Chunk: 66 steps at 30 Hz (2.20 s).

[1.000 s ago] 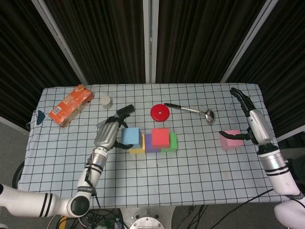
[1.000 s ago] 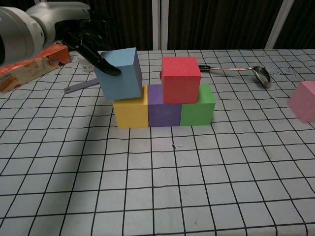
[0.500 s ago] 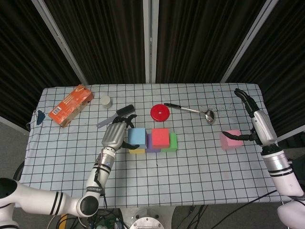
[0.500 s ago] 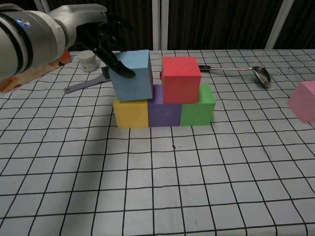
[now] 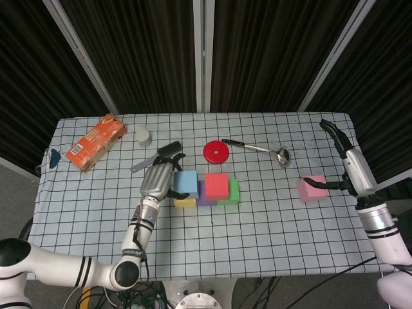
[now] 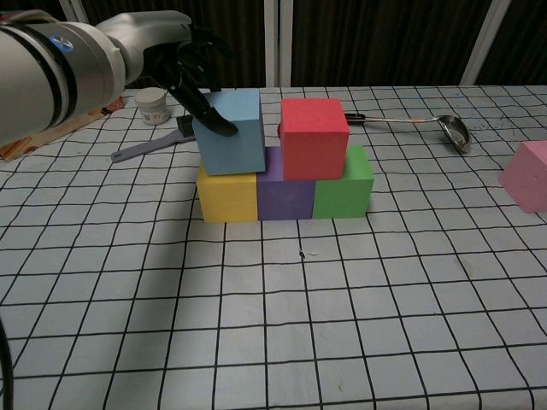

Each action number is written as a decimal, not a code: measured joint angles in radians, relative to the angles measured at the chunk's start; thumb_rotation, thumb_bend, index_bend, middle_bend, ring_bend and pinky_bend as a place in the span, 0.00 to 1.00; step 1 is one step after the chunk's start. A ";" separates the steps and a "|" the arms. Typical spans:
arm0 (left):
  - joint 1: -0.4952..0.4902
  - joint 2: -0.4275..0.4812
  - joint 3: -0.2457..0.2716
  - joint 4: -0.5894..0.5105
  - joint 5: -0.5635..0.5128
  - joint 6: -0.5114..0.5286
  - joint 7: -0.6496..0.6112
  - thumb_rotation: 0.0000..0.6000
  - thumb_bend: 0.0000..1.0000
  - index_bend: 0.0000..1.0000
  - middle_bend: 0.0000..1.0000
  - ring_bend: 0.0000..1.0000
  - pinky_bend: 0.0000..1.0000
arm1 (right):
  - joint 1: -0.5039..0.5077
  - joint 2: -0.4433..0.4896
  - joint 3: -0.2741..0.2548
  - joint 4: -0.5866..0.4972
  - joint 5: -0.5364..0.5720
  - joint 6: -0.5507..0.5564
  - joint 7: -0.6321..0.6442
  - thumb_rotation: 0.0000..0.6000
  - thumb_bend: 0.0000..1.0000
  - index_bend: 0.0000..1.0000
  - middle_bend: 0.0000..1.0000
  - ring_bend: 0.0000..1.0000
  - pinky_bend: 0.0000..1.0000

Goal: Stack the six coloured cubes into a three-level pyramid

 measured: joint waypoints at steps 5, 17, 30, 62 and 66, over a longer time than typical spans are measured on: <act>0.003 -0.005 0.006 -0.002 -0.003 0.004 0.004 1.00 0.14 0.15 0.49 0.19 0.09 | -0.001 -0.002 -0.001 0.007 0.001 -0.001 0.004 1.00 0.01 0.00 0.00 0.00 0.00; 0.000 -0.021 0.008 0.005 0.005 0.005 0.010 1.00 0.14 0.15 0.46 0.19 0.09 | 0.000 -0.006 -0.005 0.016 0.000 -0.009 0.021 1.00 0.01 0.00 0.00 0.00 0.00; 0.018 -0.017 0.005 0.000 0.030 -0.022 -0.038 1.00 0.12 0.06 0.21 0.14 0.09 | -0.002 -0.014 -0.009 0.025 0.001 -0.009 0.017 1.00 0.01 0.00 0.00 0.00 0.00; 0.499 0.481 0.288 0.166 0.618 -0.068 -0.813 1.00 0.06 0.05 0.09 0.00 0.07 | 0.351 -0.132 0.058 -0.253 0.464 -0.350 -0.684 1.00 0.00 0.00 0.04 0.00 0.00; 0.566 0.480 0.325 0.355 0.752 -0.062 -1.006 1.00 0.06 0.05 0.09 0.00 0.07 | 0.451 -0.212 0.061 -0.276 0.628 -0.355 -0.833 1.00 0.00 0.00 0.05 0.00 0.00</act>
